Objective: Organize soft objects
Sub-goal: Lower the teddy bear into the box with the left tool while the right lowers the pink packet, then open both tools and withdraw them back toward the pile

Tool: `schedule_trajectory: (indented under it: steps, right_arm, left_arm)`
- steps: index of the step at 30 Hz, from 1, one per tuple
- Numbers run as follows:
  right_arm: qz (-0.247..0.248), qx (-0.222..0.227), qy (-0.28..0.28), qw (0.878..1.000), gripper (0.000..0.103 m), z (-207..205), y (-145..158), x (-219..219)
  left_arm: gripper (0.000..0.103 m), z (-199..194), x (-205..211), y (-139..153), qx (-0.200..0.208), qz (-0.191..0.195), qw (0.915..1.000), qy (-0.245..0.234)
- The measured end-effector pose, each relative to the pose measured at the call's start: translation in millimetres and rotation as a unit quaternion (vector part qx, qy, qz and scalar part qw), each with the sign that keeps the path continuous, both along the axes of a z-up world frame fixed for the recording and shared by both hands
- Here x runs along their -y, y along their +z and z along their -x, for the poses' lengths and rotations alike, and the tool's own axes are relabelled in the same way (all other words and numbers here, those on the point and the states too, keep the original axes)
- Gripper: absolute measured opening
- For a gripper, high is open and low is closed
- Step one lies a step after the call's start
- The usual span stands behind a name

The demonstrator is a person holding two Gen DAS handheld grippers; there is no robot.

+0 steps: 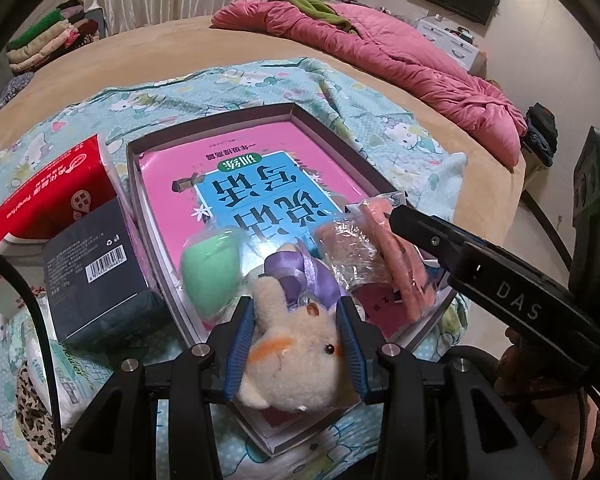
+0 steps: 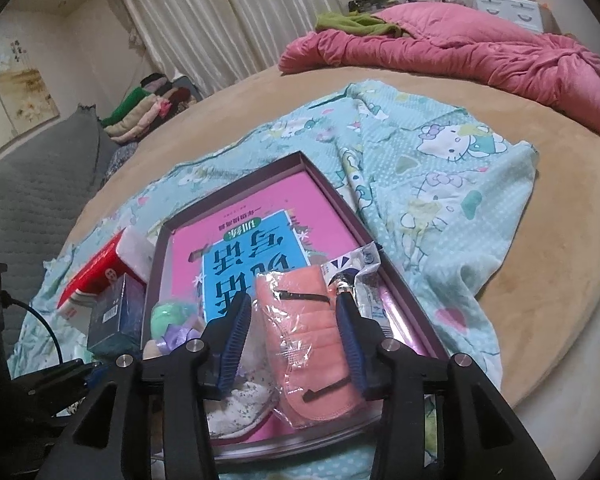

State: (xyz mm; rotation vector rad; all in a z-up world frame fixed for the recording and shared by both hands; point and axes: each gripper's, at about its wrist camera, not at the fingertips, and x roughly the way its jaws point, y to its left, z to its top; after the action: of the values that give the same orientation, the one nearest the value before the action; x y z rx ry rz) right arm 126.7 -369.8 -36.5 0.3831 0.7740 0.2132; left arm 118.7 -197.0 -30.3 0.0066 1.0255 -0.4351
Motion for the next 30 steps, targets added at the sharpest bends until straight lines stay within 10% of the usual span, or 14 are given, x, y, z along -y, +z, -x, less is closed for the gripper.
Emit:
schedule_trajectory:
  steps: [30]
  right_arm:
    - [0.010,0.038,-0.037,0.999,0.075,14,21,12]
  left_arm:
    - [0.052,9,-17,39,0.040,0.006,0.9991,0.011]
